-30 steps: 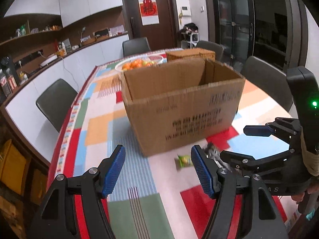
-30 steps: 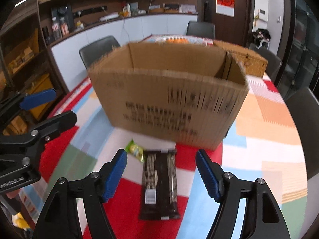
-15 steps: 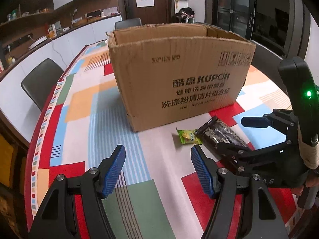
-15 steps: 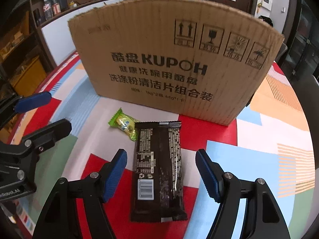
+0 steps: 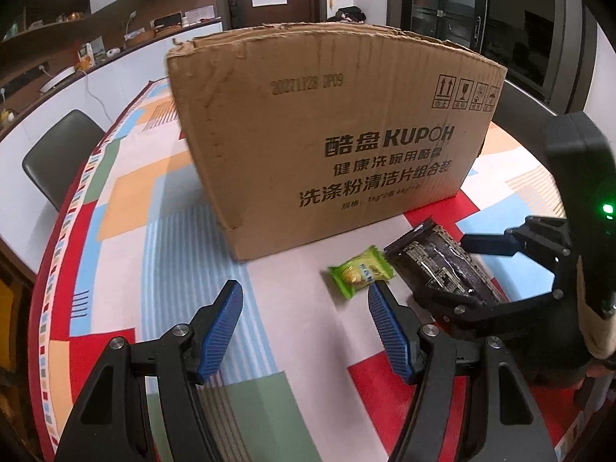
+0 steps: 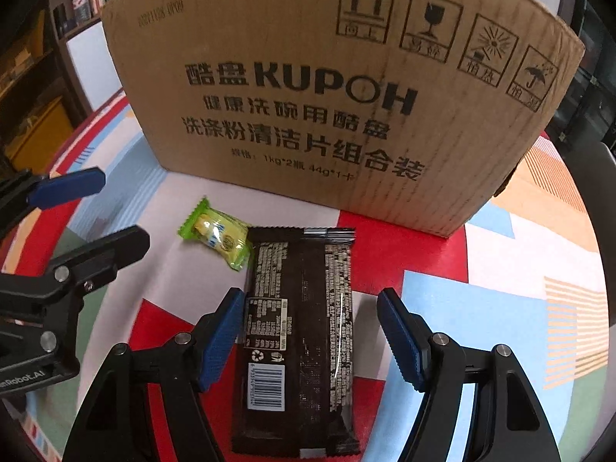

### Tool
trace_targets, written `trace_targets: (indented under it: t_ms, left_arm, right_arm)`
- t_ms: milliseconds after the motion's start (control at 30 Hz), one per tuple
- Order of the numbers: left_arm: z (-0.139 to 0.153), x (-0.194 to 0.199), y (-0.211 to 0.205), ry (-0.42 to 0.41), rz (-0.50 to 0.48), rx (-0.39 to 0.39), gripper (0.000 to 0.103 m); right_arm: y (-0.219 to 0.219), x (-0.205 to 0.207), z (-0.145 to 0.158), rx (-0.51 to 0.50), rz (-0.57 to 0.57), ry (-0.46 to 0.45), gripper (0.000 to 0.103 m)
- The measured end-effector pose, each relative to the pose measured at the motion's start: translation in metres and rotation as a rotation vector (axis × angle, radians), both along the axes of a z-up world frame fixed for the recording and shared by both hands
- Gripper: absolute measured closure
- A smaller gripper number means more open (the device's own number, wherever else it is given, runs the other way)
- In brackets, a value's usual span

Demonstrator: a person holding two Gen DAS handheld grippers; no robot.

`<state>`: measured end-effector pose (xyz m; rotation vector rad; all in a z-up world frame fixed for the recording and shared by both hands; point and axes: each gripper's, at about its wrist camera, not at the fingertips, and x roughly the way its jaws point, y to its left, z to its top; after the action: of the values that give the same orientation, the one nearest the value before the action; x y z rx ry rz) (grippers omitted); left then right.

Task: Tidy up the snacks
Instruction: 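Grasp the dark chocolate bar with the right gripper while the left grasps the small green candy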

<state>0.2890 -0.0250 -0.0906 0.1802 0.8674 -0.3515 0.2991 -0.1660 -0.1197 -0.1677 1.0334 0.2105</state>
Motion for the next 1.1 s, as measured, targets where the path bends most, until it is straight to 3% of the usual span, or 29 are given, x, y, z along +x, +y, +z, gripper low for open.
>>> trace_targets:
  t_ms: [100, 200, 533, 700, 867, 1100]
  left_arm:
    - [-0.004, 0.007, -0.007, 0.011, -0.013, -0.016, 0.036]
    - [-0.010, 0.015, -0.013, 0.032, -0.016, -0.029, 0.036]
    - [-0.028, 0.035, -0.029, 0.093, 0.000, -0.052, 0.036]
    - [-0.033, 0.038, -0.031, 0.095, 0.012, -0.044, 0.051]
    - [-0.031, 0.037, -0.031, 0.111, 0.010, -0.076, 0.079]
    - [-0.019, 0.020, -0.033, 0.094, 0.015, -0.079, 0.086]
  right_arm:
    - [0.002, -0.001, -0.003, 0.032, 0.001, 0.008, 0.047]
    - [0.001, -0.001, -0.004, 0.036, -0.003, 0.004, 0.051]
    - [-0.024, -0.002, -0.004, 0.072, -0.090, -0.002, 0.052]
    - [-0.020, 0.000, -0.007, 0.072, -0.101, -0.009, 0.052]
    - [-0.021, -0.002, -0.006, 0.086, -0.105, -0.012, 0.052]
    - [-0.029, -0.005, 0.002, 0.109, -0.102, -0.020, 0.052]
